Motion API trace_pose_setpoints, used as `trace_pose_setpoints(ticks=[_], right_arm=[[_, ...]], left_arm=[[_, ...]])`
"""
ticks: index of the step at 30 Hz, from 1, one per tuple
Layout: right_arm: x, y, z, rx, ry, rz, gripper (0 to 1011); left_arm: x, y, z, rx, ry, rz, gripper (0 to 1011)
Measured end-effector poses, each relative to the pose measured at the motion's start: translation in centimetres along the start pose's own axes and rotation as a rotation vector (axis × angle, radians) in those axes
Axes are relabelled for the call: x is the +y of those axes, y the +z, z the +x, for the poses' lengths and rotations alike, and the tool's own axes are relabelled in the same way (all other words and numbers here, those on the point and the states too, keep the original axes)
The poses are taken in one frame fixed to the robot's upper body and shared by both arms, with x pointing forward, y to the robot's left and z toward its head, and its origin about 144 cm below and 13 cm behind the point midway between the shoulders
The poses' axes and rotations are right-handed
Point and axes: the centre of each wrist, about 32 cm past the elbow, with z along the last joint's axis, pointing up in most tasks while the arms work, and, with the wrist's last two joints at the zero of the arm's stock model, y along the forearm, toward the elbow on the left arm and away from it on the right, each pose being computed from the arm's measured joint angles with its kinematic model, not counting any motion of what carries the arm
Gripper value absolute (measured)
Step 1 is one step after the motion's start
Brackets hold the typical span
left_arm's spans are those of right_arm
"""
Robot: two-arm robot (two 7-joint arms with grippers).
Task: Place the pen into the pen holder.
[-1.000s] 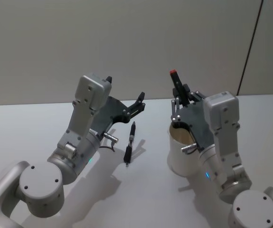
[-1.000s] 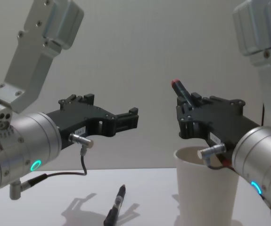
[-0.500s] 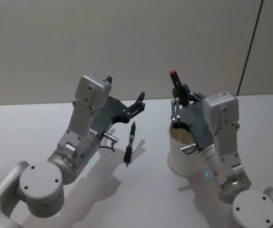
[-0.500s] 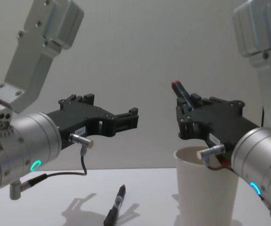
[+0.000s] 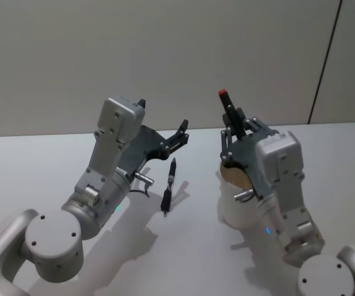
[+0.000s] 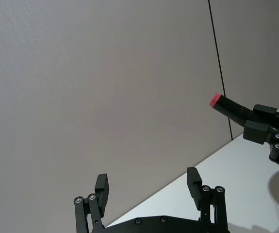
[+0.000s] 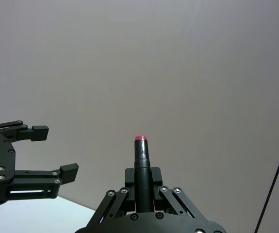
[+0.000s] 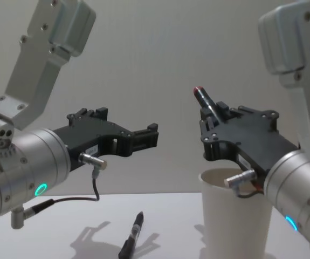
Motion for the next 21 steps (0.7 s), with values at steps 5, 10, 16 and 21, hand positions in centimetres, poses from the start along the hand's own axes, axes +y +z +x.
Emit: trace_pose_setpoints(ticks=[5, 10, 16, 21], right_arm=[[-0.2, -0.6, -0.3, -0.044, 0.003, 0.031, 190], [-0.5, -1.2, -0.5, -0.081, 0.007, 0.057, 189], [-0.7, -1.7, -0.7, -0.105, 0.009, 0.071, 190], [-0.8, -2.0, -0.8, -0.113, 0.008, 0.075, 190]], left_arm=[[0.0, 0.0, 0.0, 0.0, 0.0, 0.0, 1001], [0.0, 0.0, 0.0, 0.0, 0.0, 0.0, 1001], [0.0, 0.0, 0.0, 0.0, 0.0, 0.0, 1001], [0.0, 0.0, 0.0, 0.0, 0.0, 0.0, 1001]])
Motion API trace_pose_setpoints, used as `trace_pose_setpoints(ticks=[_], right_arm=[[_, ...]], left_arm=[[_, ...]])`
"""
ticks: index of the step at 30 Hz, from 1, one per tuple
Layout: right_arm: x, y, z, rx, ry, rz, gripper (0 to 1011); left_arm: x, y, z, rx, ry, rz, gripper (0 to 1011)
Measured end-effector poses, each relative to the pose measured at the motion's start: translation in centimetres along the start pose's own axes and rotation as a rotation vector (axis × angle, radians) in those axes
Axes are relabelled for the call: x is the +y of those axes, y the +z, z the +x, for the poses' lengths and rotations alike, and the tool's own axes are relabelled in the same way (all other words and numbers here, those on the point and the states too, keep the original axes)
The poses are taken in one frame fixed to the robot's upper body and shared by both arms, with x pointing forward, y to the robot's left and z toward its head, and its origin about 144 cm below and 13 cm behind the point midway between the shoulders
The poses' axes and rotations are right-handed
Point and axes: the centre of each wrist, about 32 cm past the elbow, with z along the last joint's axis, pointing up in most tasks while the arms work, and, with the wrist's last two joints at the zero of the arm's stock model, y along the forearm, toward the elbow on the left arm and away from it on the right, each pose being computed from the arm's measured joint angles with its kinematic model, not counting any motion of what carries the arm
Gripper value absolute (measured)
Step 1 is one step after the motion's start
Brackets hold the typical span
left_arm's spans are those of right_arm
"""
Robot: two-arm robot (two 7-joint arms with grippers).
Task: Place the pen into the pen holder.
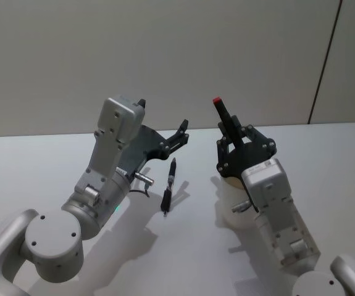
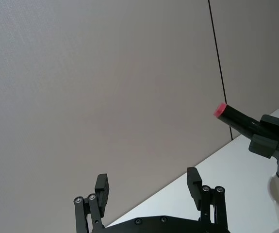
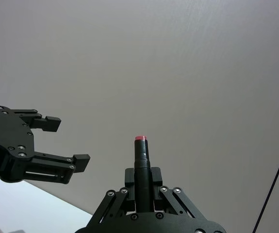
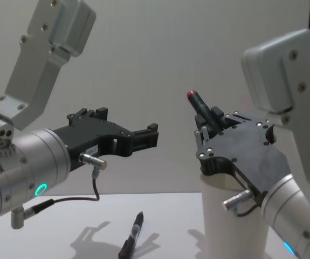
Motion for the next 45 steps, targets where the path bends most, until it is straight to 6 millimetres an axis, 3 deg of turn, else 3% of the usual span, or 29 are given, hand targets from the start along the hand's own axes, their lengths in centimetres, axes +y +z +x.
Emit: trace_pose_setpoints(ticks=[14, 26, 29, 39, 45], right_arm=[[-0.25, -0.37, -0.15, -0.011, -0.002, 0.004, 176], [-0.34, -0.48, -0.22, -0.014, -0.003, 0.006, 545], [-0.35, -0.49, -0.22, -0.014, -0.003, 0.006, 685], [-0.36, -0.52, -0.21, -0.015, -0.003, 0.006, 955], [-0.12, 0.06, 0.67, 0.012, -0.001, 0.027, 1001]], left_arm=[[0.0, 0.0, 0.0, 0.0, 0.0, 0.0, 1001], [0.0, 0.0, 0.0, 0.0, 0.0, 0.0, 1001], [0.0, 0.0, 0.0, 0.0, 0.0, 0.0, 1001], [0.0, 0.0, 0.0, 0.0, 0.0, 0.0, 1001], [0.0, 0.0, 0.0, 0.0, 0.0, 0.0, 1001]])
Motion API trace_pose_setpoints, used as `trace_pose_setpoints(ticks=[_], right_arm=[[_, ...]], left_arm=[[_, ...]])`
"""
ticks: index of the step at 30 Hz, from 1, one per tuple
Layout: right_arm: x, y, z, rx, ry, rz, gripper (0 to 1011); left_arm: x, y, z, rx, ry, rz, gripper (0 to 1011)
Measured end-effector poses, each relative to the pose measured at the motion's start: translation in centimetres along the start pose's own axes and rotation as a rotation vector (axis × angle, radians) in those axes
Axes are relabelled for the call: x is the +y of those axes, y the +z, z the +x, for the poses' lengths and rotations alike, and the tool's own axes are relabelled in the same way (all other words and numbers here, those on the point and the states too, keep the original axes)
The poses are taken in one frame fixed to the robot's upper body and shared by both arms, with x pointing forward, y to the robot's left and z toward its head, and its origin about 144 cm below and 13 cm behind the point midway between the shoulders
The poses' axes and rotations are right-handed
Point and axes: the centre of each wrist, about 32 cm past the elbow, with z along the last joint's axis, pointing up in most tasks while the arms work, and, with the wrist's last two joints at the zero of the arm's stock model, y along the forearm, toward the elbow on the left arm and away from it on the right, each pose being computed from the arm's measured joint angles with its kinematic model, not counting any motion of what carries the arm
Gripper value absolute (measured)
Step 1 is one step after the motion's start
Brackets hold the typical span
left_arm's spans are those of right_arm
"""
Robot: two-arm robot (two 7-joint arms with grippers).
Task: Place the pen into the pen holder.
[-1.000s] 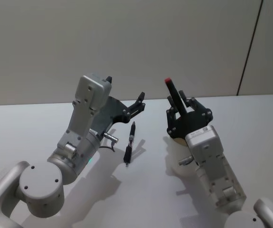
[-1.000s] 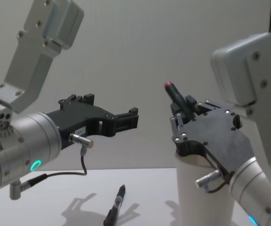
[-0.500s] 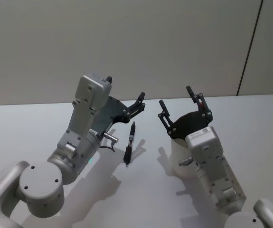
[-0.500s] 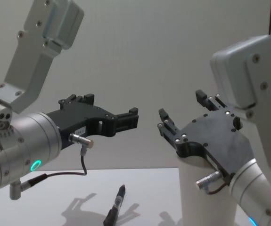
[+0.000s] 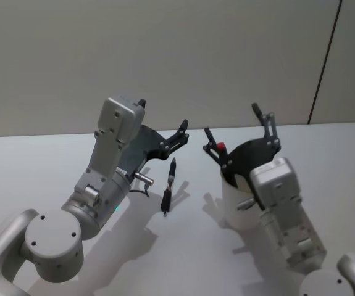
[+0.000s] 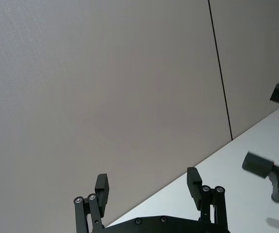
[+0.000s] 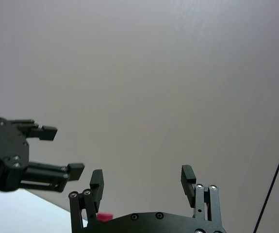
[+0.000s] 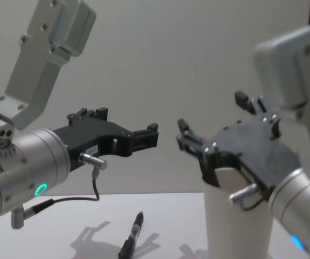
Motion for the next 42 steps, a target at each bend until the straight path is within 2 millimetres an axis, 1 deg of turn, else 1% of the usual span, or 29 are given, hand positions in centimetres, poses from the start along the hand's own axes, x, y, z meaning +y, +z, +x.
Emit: trace_pose_setpoints(ticks=[1, 4, 5, 6, 10, 11, 12, 13, 14, 16, 17, 22, 23, 26, 34, 42], right_arm=[[0.0, 0.0, 0.0, 0.0, 0.0, 0.0, 1001], [0.2, 0.5, 0.9, 0.024, -0.003, 0.018, 1001], [0.4, 0.9, 1.5, 0.036, -0.008, 0.029, 1001], [0.4, 1.0, 1.7, 0.043, -0.008, 0.031, 1001], [0.7, 2.0, 4.0, 0.084, -0.026, 0.054, 1001], [0.7, 2.0, 4.0, 0.084, -0.026, 0.054, 1001], [0.8, 2.4, 5.1, 0.093, -0.034, 0.062, 1001], [0.9, 2.5, 5.6, 0.104, -0.037, 0.063, 1001], [0.9, 2.8, 6.6, 0.114, -0.043, 0.067, 1001], [1.0, 3.2, 7.7, 0.127, -0.051, 0.075, 1001], [1.1, 3.5, 8.5, 0.135, -0.056, 0.08, 1001], [1.3, 4.5, 10.9, 0.163, -0.066, 0.099, 1001], [1.3, 4.5, 10.9, 0.163, -0.066, 0.099, 1001], [1.4, 5.0, 12.1, 0.176, -0.069, 0.111, 1001], [1.4, 5.7, 13.4, 0.192, -0.071, 0.126, 1001], [1.1, 5.5, 13.3, 0.205, -0.066, 0.099, 1001]], left_arm=[[0.0, 0.0, 0.0, 0.0, 0.0, 0.0, 1001], [0.0, 0.0, 0.0, 0.0, 0.0, 0.0, 1001], [0.0, 0.0, 0.0, 0.0, 0.0, 0.0, 1001], [0.0, 0.0, 0.0, 0.0, 0.0, 0.0, 1001], [0.0, 0.0, 0.0, 0.0, 0.0, 0.0, 1001], [0.0, 0.0, 0.0, 0.0, 0.0, 0.0, 1001], [0.0, 0.0, 0.0, 0.0, 0.0, 0.0, 1001], [0.0, 0.0, 0.0, 0.0, 0.0, 0.0, 1001], [0.0, 0.0, 0.0, 0.0, 0.0, 0.0, 1001], [0.0, 0.0, 0.0, 0.0, 0.0, 0.0, 1001], [0.0, 0.0, 0.0, 0.0, 0.0, 0.0, 1001], [0.0, 0.0, 0.0, 0.0, 0.0, 0.0, 1001], [0.0, 0.0, 0.0, 0.0, 0.0, 0.0, 1001], [0.0, 0.0, 0.0, 0.0, 0.0, 0.0, 1001], [0.0, 0.0, 0.0, 0.0, 0.0, 0.0, 1001], [0.0, 0.0, 0.0, 0.0, 0.0, 0.0, 1001]])
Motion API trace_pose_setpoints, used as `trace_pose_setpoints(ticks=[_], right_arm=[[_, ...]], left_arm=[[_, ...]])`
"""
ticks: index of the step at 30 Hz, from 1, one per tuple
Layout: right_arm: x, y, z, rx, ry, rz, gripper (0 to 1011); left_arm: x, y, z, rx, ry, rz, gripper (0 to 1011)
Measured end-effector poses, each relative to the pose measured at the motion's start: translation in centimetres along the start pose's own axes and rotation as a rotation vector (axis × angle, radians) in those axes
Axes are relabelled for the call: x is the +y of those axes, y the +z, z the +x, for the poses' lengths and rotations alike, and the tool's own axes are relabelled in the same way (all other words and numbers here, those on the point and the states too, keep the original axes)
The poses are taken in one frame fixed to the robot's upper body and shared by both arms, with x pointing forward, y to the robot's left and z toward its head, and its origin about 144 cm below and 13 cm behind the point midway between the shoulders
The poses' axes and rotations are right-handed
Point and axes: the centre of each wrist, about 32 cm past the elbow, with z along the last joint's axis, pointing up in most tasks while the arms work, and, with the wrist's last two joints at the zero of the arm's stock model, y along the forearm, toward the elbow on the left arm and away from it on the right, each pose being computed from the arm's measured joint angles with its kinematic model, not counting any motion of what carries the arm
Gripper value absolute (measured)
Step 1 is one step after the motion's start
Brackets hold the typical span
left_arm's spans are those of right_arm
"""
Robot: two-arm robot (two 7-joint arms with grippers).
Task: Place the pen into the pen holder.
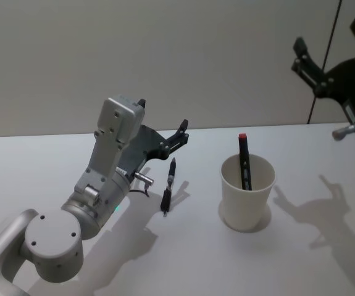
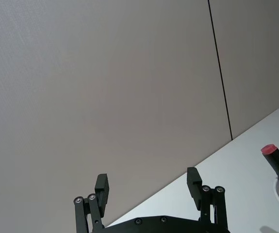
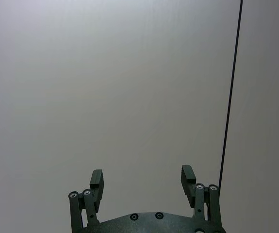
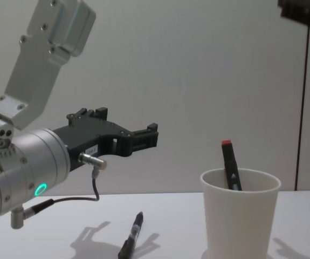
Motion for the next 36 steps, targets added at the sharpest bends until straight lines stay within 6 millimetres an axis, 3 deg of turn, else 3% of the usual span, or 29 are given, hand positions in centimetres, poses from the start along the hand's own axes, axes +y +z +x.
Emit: trace_pose_setpoints(ticks=[20, 36], right_arm=[[-4.6, -3.5, -0.3, 0.152, 0.031, -0.394, 1001], [-5.1, -3.8, -0.3, 0.169, 0.035, -0.439, 1001]], left_arm=[[0.0, 0.0, 0.0, 0.0, 0.0, 0.0, 1001], [0.0, 0.0, 0.0, 0.0, -0.001, 0.0, 1001]])
